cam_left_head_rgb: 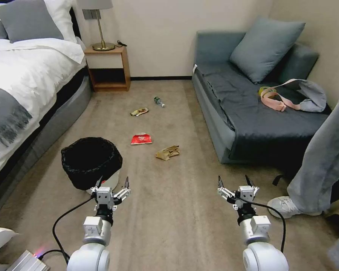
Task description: Pick up the trash bin, then pick up the garbage on the floor and place it into the trash bin.
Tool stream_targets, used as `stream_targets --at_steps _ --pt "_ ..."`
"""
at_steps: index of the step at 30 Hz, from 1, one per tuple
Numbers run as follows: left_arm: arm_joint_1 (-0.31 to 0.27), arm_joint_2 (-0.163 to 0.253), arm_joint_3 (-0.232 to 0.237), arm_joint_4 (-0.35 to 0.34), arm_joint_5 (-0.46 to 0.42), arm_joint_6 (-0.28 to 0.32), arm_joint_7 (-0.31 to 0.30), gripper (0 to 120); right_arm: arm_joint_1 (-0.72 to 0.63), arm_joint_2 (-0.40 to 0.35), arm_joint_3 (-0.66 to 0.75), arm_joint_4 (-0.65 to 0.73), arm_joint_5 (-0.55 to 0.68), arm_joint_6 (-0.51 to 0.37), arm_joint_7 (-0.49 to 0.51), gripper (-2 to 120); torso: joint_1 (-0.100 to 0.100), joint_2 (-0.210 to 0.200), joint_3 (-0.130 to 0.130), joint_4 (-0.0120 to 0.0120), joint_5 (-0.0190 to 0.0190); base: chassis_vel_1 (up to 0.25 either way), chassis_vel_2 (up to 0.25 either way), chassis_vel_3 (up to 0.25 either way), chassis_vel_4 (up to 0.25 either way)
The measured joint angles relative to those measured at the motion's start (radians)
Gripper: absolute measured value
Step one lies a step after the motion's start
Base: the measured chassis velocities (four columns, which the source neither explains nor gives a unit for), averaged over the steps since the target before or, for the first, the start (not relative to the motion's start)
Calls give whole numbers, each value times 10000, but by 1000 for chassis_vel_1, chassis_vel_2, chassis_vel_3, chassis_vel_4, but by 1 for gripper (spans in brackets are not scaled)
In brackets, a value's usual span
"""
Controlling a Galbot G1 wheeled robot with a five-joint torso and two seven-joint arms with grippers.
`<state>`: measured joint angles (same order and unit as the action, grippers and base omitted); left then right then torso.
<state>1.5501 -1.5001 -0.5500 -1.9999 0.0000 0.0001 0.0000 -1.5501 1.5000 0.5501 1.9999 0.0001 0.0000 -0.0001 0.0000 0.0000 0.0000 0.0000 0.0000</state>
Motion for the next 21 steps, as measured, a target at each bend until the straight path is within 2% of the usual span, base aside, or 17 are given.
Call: stream_targets --at_steps 21 --pt "0 0 0 0 0 0 0 100 0 0 0 0 0 0 0 100 0 0 0 0 0 0 0 0 0"
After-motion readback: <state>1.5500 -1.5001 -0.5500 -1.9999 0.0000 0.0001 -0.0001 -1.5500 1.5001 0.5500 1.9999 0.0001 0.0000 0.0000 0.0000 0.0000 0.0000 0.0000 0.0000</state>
